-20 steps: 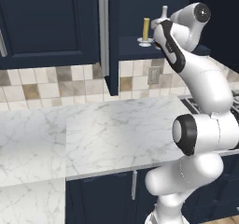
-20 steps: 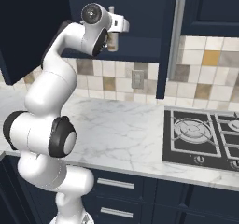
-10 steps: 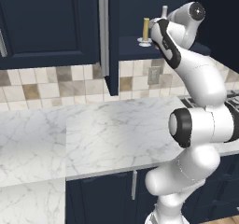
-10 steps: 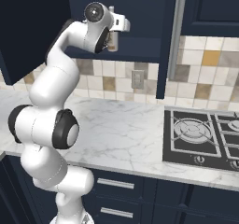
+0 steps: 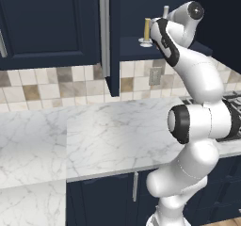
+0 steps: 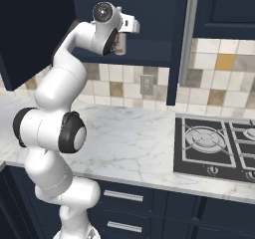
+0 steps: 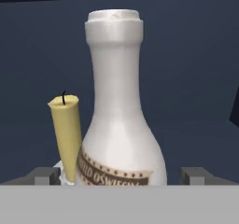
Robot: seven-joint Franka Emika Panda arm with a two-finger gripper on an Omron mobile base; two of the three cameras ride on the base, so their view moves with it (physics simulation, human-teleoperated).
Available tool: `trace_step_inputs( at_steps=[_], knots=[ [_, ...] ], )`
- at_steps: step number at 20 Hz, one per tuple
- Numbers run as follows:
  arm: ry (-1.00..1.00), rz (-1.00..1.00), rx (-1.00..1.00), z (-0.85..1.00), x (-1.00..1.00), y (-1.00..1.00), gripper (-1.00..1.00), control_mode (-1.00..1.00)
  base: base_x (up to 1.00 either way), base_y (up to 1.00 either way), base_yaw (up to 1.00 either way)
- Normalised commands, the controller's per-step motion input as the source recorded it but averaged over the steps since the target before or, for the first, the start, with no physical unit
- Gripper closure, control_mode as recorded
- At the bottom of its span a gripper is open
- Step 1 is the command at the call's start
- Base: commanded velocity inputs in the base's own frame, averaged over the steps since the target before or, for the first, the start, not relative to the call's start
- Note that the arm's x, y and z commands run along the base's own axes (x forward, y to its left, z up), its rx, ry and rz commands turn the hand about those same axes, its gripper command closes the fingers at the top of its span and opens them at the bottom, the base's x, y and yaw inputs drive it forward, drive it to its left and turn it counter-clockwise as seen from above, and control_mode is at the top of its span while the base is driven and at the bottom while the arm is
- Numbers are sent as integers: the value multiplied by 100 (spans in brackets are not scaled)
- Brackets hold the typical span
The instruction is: Get the candle and the liquor from the cabinet and move them to the dining counter.
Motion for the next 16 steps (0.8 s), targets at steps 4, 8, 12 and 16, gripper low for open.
trace_step_inputs(
  at_steps=[4,8,12,16],
  knots=[
    [0,0,0,-4,13,-4,-100,-100,0,0,0],
    [0,0,0,-6,12,-8,-100,-100,0,0,0],
    [0,0,0,-2,14,-8,-100,-100,0,0,0],
    [0,0,0,0,5,-3,100,-100,0,0,0]
  ],
)
